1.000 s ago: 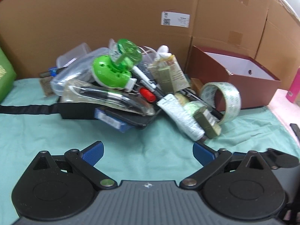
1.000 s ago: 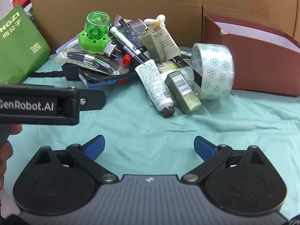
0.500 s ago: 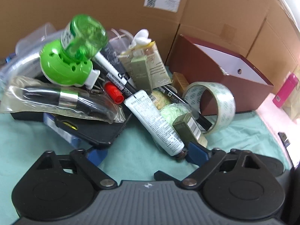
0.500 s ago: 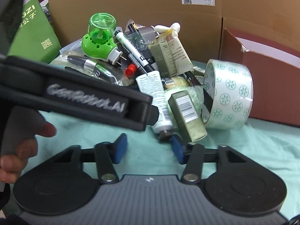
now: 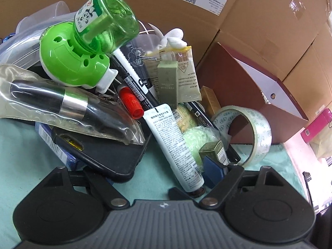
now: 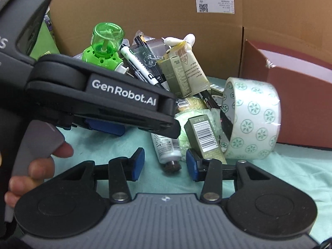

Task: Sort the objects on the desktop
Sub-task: 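Reach the left tool toward the white cream tube in the pile, then close the left tool on the white cream tube and lift it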

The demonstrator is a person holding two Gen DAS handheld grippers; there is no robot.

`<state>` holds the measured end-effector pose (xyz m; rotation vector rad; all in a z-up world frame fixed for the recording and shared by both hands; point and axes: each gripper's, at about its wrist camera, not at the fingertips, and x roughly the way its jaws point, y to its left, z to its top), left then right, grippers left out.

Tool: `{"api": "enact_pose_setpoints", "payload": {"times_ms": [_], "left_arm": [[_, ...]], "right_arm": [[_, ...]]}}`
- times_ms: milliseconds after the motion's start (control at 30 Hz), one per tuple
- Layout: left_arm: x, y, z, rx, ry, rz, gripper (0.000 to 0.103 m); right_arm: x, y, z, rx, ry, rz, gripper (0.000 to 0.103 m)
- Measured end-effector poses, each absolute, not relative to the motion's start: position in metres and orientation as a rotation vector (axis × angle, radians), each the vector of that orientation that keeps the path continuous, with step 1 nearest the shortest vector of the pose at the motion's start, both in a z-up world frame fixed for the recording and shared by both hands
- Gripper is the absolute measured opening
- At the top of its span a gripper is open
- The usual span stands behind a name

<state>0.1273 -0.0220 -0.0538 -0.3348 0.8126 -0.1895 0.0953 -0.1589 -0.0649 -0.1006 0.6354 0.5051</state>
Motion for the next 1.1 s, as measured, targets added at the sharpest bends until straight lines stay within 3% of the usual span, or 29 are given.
{"api": "enact_pose_setpoints", "payload": {"times_ms": [33,100,167,267,633,700,733,833,933,1033,1100], "left_arm": [[0.126,-0.023,-0.054,-0.321,0.808,-0.195,0.084],[0.123,-0.025,-0.055,-0.294,0.802,-0.201,0.081],[0.121,-0.023,-0.054,-0.303,0.799,-0.207,0.077],[0.116,-0.02,-0.053,-0.33,0.805,-0.219,0.069],[0.106,-0.036,-0.058,-0.324,0.825,-0.272,0.066],[0.109,-0.039,-0.058,-0.316,0.832,-0.264,0.049],[0.11,-0.041,-0.058,-0.305,0.841,-0.255,0.047],[0.108,-0.04,-0.058,-0.307,0.856,-0.262,0.047],[0.105,-0.04,-0.057,-0.316,0.869,-0.276,0.055],[0.103,-0.039,-0.058,-0.312,0.873,-0.287,0.056],[0.103,-0.04,-0.057,-0.306,0.881,-0.297,0.056]], "right_arm": [[0.094,-0.16,-0.063,-0.099,0.637,0.508,0.042],[0.089,-0.16,-0.065,-0.104,0.646,0.515,0.026],[0.084,-0.163,-0.065,-0.097,0.662,0.523,0.024],[0.072,-0.168,-0.064,-0.1,0.674,0.535,0.023],[0.035,-0.186,-0.061,-0.089,0.713,0.566,0.023],[0.035,-0.186,-0.06,-0.094,0.709,0.548,0.024],[0.036,-0.186,-0.059,-0.098,0.709,0.536,0.024],[0.04,-0.188,-0.056,-0.083,0.715,0.531,0.027],[0.047,-0.183,-0.058,-0.09,0.718,0.528,0.029],[0.047,-0.18,-0.061,-0.113,0.706,0.523,0.03],[0.046,-0.186,-0.061,-0.079,0.71,0.532,0.027]]}}
